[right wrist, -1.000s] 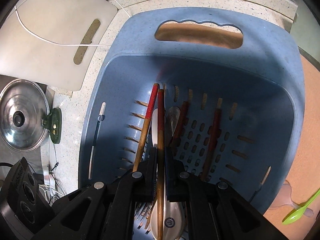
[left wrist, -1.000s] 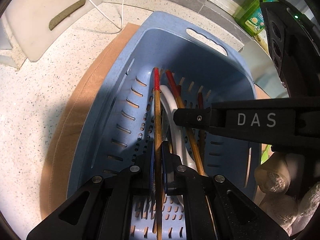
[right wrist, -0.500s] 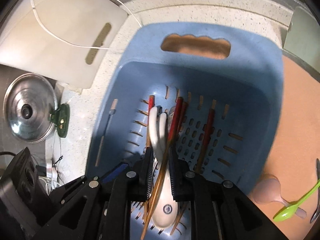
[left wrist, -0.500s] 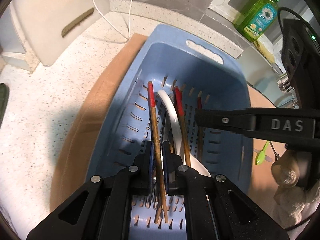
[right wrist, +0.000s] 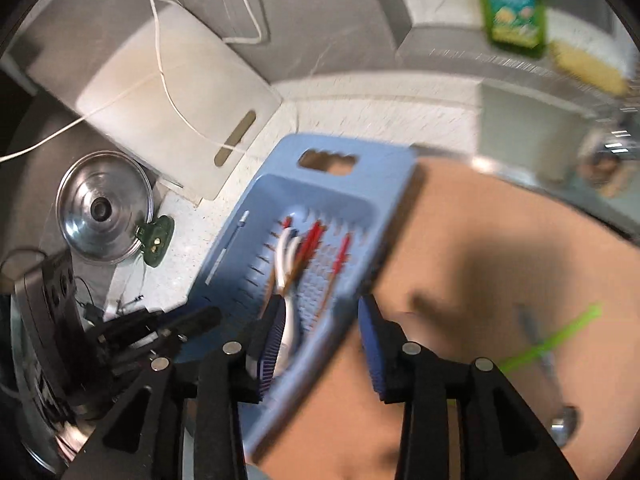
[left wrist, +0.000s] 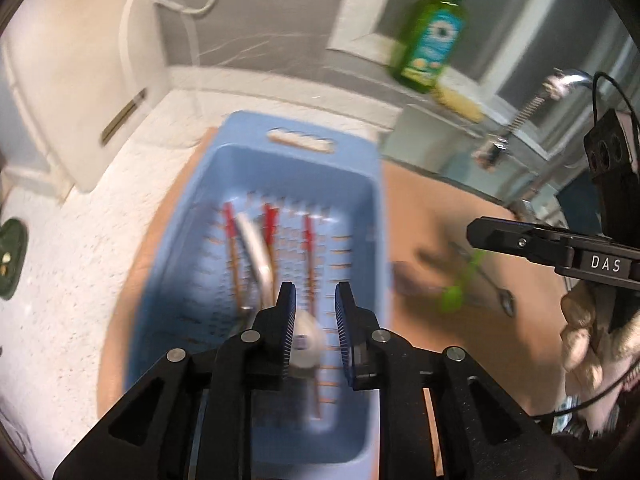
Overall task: Organize utensils
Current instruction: 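Move the right tool back over the mat to the metal spoon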
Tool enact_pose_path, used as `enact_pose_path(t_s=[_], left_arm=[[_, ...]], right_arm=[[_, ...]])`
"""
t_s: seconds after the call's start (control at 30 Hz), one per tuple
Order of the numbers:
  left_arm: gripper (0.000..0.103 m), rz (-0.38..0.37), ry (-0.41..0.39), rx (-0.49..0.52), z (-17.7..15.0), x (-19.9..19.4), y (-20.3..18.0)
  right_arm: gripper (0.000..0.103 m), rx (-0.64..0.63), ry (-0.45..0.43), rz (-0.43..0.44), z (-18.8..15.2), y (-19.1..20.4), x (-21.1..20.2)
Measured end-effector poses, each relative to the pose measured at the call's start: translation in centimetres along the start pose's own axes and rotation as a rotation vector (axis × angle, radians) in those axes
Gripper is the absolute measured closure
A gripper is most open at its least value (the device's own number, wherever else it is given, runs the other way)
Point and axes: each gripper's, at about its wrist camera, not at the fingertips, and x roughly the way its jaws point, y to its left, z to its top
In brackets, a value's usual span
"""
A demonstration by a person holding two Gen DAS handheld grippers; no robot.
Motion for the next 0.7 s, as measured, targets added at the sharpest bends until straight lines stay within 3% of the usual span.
enact_pose_path(t_s=[0.07,0.13,0.37,0.47,0.7], left_arm=[[0.084,-0.018,0.003,0.03,-0.1,0.1,-1.7],[0.084,-0.031,0.008,0.05,-0.3,0.4,-3.2],[0.084,-0.091,0.063,0.133,-0.7,3.0,-8.6],[0.078,-0.106,0.095,0.166,-1.0,4.1,-10.6],[0.078,-0.117,0.151,0.252,-1.3,7.0,-14.7]], right_arm=[[0.054,-0.006,-0.032,-0.008,-1.0,-1.5,-2.1],[0.05,0.007,-0.062,-0.022,-1.9,-3.3,-4.0],[0.05,0.081,-0.093,-0.064,-5.2,-9.6,-8.7],[0.049,0.114,-0.103,-0.086,-6.2,-12.0,-9.9],[0.049,0.182,-0.037,-0.1,-8.2,-15.9,-10.4]])
